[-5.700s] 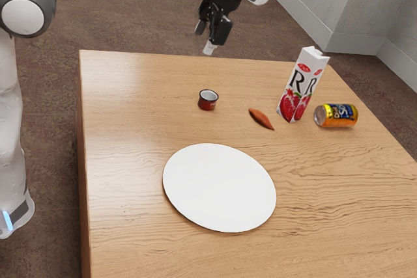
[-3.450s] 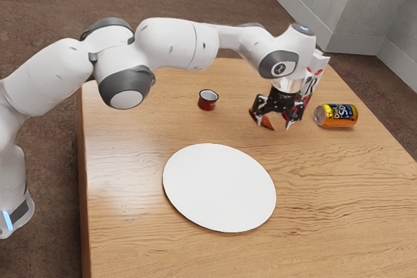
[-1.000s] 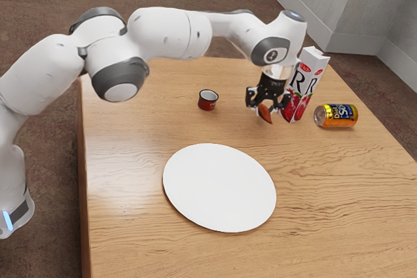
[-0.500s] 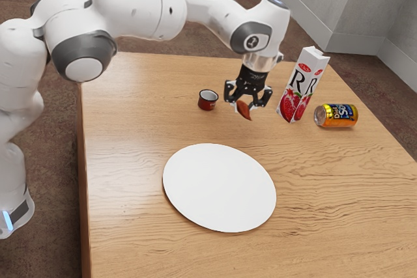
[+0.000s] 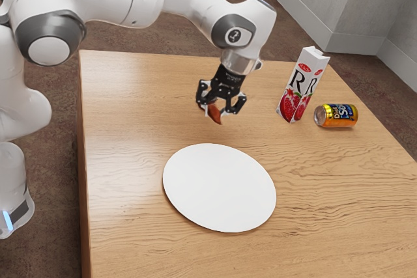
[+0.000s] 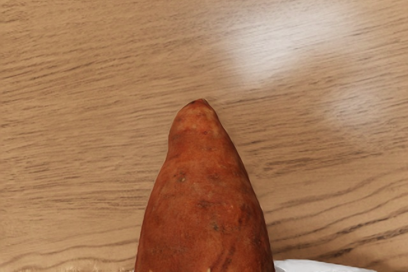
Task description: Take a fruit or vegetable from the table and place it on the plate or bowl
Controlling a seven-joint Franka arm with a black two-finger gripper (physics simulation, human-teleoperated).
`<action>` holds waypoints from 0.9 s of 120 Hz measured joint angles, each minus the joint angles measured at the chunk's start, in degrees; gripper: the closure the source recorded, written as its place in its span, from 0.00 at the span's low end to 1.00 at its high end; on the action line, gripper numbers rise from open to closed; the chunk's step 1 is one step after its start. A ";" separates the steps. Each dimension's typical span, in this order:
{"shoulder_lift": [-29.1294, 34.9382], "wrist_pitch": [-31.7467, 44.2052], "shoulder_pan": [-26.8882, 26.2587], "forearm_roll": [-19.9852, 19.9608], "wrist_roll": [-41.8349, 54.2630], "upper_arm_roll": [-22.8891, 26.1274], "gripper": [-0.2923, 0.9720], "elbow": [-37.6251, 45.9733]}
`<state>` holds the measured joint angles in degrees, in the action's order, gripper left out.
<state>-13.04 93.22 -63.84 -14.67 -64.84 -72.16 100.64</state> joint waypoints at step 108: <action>24.15 0.77 60.87 11.63 0.46 57.32 0.65 20.33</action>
<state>11.11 93.99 -2.98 -3.04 -64.38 -14.84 120.97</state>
